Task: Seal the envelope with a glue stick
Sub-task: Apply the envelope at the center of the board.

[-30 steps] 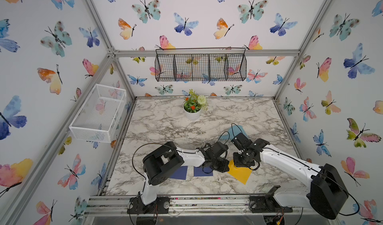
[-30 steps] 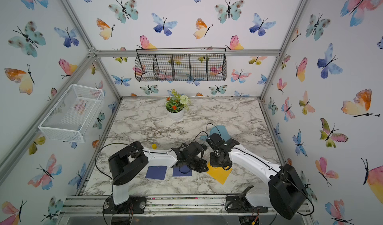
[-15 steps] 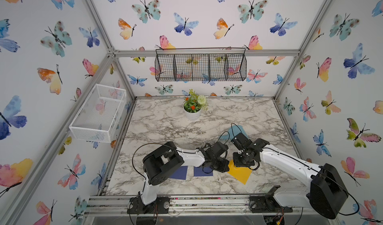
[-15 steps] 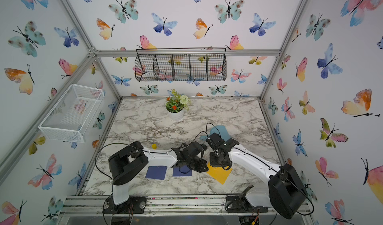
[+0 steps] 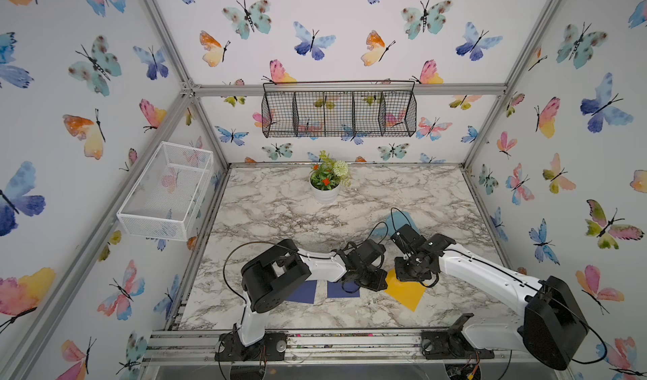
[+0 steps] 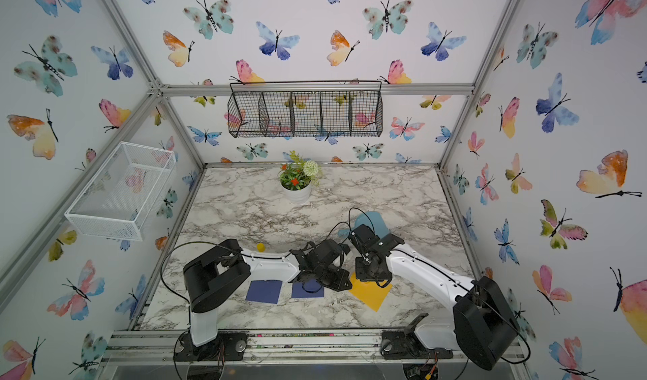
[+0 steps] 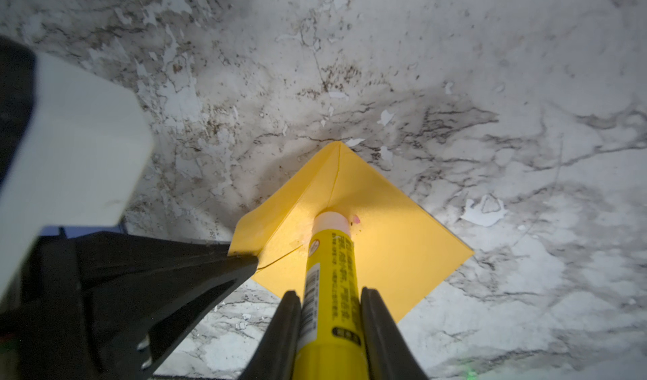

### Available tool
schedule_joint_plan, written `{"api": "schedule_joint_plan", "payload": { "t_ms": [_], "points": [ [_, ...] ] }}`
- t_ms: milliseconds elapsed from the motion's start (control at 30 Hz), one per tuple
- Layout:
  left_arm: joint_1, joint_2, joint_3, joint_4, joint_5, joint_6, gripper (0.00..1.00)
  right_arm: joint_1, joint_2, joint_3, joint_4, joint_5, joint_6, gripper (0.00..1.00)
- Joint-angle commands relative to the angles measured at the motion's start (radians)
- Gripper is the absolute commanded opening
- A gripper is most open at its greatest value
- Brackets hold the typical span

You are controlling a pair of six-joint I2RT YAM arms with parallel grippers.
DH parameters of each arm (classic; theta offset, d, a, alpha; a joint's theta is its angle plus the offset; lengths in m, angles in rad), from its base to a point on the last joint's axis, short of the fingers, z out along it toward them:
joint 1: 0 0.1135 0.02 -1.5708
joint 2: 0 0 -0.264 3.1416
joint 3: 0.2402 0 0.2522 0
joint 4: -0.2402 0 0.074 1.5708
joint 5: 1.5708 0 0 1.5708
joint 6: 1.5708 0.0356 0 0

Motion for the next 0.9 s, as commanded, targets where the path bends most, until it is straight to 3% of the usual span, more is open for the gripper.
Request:
{"api": "schedule_joint_plan", "payload": {
  "t_ms": [0,133,533,867],
  "points": [
    [-0.001,-0.019,-0.011,-0.066,-0.025,0.005,0.00,-0.002,0.052,-0.058,-0.038,-0.066,-0.037,0.02],
    [-0.002,-0.021,-0.014,-0.066,-0.027,0.003,0.00,-0.002,0.047,-0.055,-0.014,-0.088,-0.040,0.02],
    [-0.001,-0.026,-0.017,-0.068,-0.031,0.002,0.00,-0.006,0.039,-0.023,-0.086,0.092,0.026,0.02],
    [-0.001,-0.028,-0.013,-0.080,-0.035,0.006,0.00,-0.007,0.033,-0.030,-0.091,0.106,0.036,0.02]
  ]
}}
